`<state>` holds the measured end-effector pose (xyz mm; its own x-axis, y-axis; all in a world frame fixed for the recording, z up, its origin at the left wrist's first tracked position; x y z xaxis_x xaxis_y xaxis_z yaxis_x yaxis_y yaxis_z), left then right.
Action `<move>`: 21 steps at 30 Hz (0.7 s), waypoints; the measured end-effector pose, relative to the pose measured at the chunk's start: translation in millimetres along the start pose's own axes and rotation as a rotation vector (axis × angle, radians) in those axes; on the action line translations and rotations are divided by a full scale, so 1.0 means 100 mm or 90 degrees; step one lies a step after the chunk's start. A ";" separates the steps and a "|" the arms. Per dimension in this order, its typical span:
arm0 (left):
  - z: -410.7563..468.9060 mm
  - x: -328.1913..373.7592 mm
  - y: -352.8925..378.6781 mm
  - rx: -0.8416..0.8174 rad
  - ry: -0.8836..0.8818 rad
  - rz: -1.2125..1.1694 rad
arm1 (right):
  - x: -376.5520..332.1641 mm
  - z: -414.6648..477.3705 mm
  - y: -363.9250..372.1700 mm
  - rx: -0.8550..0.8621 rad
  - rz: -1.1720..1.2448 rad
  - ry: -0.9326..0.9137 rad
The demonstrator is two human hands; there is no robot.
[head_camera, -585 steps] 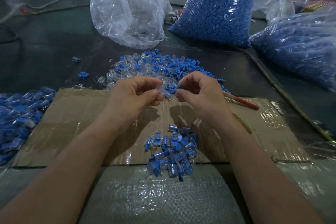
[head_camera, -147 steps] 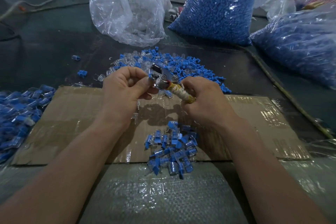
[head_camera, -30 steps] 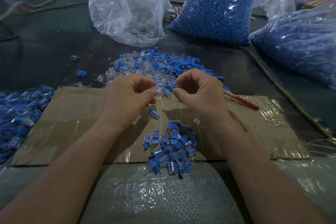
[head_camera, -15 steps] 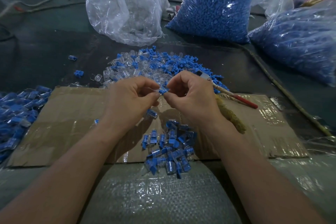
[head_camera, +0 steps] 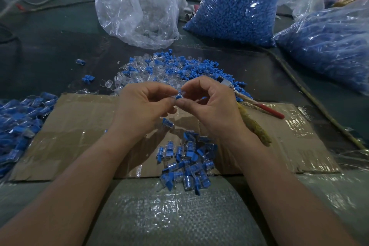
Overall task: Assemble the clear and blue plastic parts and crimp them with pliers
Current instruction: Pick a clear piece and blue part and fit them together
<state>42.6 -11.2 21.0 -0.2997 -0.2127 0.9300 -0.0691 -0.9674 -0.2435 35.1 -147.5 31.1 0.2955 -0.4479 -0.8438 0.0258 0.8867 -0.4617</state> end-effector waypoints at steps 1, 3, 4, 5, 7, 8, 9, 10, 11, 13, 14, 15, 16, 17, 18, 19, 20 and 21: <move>0.00 -0.01 0.00 -0.001 -0.011 -0.020 | 0.01 0.01 0.00 -0.005 0.006 0.007; 0.00 -0.02 0.00 -0.013 -0.024 -0.052 | 0.03 0.01 0.01 -0.022 0.041 0.019; 0.01 -0.02 0.00 -0.020 -0.026 -0.067 | 0.03 0.01 0.02 -0.028 0.061 0.016; 0.01 -0.02 0.01 -0.024 -0.028 -0.080 | 0.02 0.00 0.02 -0.029 0.077 0.009; 0.02 -0.03 0.00 -0.024 -0.039 -0.099 | 0.01 0.00 0.01 -0.031 0.098 -0.005; 0.02 -0.04 0.00 -0.021 -0.049 -0.109 | 0.01 -0.01 0.02 -0.034 0.102 -0.008; 0.02 -0.05 0.00 -0.019 -0.061 -0.123 | 0.01 -0.01 0.02 -0.040 0.105 -0.008; 0.02 -0.07 0.00 -0.016 -0.074 -0.138 | 0.01 -0.01 0.03 -0.048 0.106 -0.007; 0.02 -0.08 0.00 -0.013 -0.086 -0.152 | 0.02 -0.01 0.04 -0.057 0.106 -0.006; 0.02 -0.10 0.00 -0.017 -0.109 -0.181 | 0.00 -0.01 0.04 -0.057 0.094 -0.023; 0.02 -0.10 0.01 -0.027 -0.122 -0.195 | -0.01 -0.02 0.04 -0.048 0.084 -0.039; 0.02 -0.11 0.02 -0.039 -0.134 -0.208 | -0.03 -0.02 0.03 -0.037 0.076 -0.057; 0.02 -0.12 0.03 -0.052 -0.146 -0.221 | -0.04 -0.02 0.02 -0.027 0.067 -0.076; 0.02 -0.12 0.04 -0.063 -0.157 -0.230 | -0.06 -0.03 0.01 -0.018 0.057 -0.095; 0.02 -0.12 0.05 -0.070 -0.165 -0.238 | -0.07 -0.03 0.00 -0.011 0.044 -0.113; 0.02 -0.13 0.05 -0.075 -0.172 -0.246 | -0.08 -0.03 -0.01 -0.004 0.027 -0.130; 0.02 -0.13 0.06 -0.079 -0.178 -0.255 | -0.09 -0.03 -0.02 0.004 0.005 -0.147; 0.02 -0.13 0.06 -0.081 -0.181 -0.261 | -0.10 -0.03 -0.03 0.010 -0.019 -0.164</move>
<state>47.9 -14.6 8.1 0.0459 0.1349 0.9898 -0.2471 -0.9585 0.1421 28.8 -146.2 40.1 0.5279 -0.4317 -0.7314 0.0529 0.8762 -0.4790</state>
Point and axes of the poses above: each hand's wrist, its own z-axis towards the middle knuckle, its own y-axis out of the palm, x = y × z, the point moved 6 cm from there along z, towards the middle knuckle, and after that the axes turned 4 degrees about y, right-handed, at the moved point
